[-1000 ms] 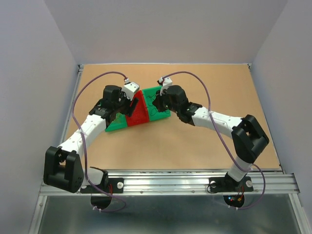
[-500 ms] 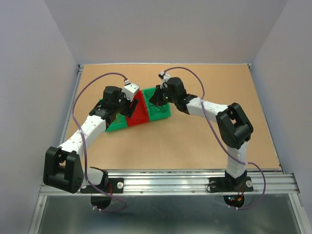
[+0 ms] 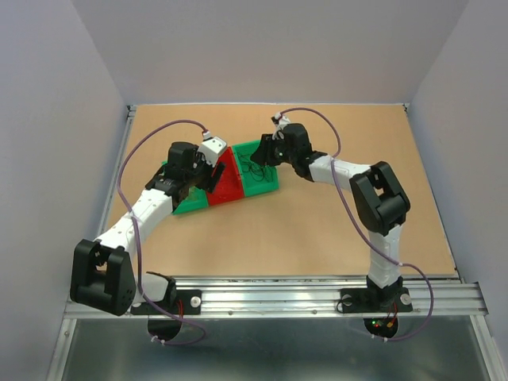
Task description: Untangle the cables
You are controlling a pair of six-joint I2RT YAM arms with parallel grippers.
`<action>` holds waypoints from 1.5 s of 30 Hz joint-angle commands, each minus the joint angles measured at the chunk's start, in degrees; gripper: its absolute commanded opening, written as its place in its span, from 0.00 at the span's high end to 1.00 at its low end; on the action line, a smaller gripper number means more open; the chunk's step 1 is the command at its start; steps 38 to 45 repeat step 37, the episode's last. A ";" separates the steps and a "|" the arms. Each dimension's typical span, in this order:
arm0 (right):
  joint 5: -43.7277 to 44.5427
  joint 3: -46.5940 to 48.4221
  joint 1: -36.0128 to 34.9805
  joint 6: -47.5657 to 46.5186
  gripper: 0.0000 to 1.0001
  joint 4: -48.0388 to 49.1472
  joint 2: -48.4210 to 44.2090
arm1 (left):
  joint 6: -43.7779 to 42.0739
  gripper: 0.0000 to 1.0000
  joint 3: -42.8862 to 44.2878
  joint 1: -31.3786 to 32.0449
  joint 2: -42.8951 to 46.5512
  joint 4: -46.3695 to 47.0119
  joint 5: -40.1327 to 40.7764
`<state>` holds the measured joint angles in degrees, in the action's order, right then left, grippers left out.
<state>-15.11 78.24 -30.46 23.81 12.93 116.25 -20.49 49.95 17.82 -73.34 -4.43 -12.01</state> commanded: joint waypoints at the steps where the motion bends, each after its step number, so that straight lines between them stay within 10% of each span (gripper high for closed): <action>1: 4.21 -0.98 -0.74 -3.42 0.36 0.61 -3.64 | -0.34 0.28 -0.65 -0.25 2.85 2.58 0.40; 5: 4.57 -4.92 -0.66 -5.70 0.00 1.30 -10.92 | 0.45 0.24 -1.78 -0.25 5.57 4.16 2.69; 10: 7.19 -16.26 -0.74 -6.94 0.00 4.30 -23.85 | 2.38 0.07 -6.18 -2.09 15.14 10.75 4.71; 26: 30.49 -59.94 -0.66 -3.86 0.00 5.53 -79.67 | 6.51 0.01 -30.96 -17.38 56.26 22.35 1.46; 45: 30.05 -63.73 -0.66 -1.93 0.00 2.63 -91.45 | 5.81 0.01 -31.32 -17.38 50.85 24.55 1.38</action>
